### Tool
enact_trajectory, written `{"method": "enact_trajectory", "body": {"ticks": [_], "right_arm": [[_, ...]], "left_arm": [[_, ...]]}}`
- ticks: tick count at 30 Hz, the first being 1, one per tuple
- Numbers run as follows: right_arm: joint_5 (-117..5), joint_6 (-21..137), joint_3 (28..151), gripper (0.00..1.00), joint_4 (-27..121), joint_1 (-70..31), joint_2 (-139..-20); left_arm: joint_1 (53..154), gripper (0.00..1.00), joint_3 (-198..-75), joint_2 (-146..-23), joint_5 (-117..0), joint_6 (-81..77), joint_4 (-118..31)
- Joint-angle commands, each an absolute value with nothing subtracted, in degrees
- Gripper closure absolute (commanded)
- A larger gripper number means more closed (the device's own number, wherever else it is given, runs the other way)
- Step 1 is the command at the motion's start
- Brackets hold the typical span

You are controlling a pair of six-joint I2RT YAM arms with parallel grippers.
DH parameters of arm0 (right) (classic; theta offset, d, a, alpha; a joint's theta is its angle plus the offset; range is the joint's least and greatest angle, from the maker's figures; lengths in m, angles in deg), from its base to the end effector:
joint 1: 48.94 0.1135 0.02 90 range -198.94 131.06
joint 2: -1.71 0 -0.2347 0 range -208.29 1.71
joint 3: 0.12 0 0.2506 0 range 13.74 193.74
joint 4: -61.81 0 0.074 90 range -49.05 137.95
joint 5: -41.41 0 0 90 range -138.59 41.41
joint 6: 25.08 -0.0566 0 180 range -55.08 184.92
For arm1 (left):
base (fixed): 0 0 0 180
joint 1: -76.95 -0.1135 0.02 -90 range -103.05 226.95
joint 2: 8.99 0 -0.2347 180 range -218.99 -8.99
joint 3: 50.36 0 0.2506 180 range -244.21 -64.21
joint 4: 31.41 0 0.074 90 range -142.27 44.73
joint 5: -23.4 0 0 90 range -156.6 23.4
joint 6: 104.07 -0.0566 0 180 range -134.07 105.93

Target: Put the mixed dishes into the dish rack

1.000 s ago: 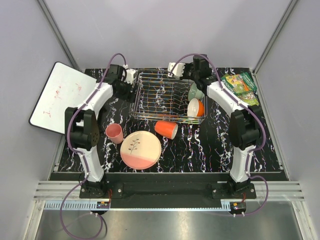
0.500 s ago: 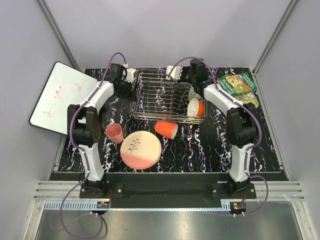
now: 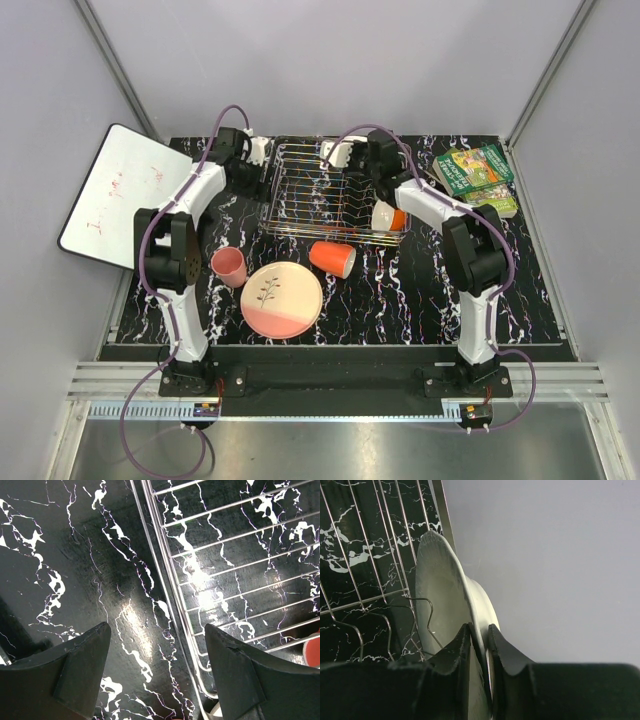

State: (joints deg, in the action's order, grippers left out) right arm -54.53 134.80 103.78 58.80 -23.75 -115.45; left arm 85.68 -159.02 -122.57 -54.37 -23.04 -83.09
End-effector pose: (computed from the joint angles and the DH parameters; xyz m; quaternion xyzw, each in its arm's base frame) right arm 0.4465 0.2165 0.2283 -0.6104 0.5165 -0.1894 0.5699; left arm 0.4279 -0.0778 0.1992 0.1768 0.9363 -0.1014 0.2859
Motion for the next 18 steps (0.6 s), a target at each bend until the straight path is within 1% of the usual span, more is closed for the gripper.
{"method": "enact_trajectory", "body": {"ticks": [1, 4, 7, 9, 10, 11, 12, 18], "right_arm": [[-54.31, 130.31, 100.41, 0.77, 66.23, -22.22, -114.57], [-52.82, 129.69, 97.68, 0.76, 69.13, -22.04, -113.34], [-52.37, 127.33, 95.04, 0.80, 72.64, -21.95, -111.32], [-52.02, 126.62, 94.69, 0.79, 73.26, -22.13, -110.62], [-51.41, 126.79, 94.86, 0.78, 73.44, -22.30, -110.62], [-51.15, 126.62, 95.12, 0.74, 73.62, -22.39, -110.79], [-50.97, 126.44, 96.00, 0.73, 73.62, -22.48, -110.88], [-50.97, 125.74, 97.67, 0.71, 73.35, -22.83, -110.53]], "left_arm": [[85.47, 0.21, -161.33, -122.81, -53.07, -22.68, -82.44], [85.47, 0.21, -160.98, -122.55, -53.24, -22.77, -82.36], [85.38, 0.21, -160.63, -122.55, -53.33, -22.86, -82.44], [85.47, 0.21, -160.28, -122.46, -53.33, -22.95, -82.36], [85.39, 0.21, -160.28, -122.37, -53.33, -22.86, -82.44], [85.47, 0.21, -160.10, -122.37, -53.33, -22.95, -82.44], [85.47, 0.21, -159.84, -122.29, -53.42, -22.95, -82.44], [85.47, 0.21, -158.35, -122.11, -53.86, -22.94, -82.36]]}}
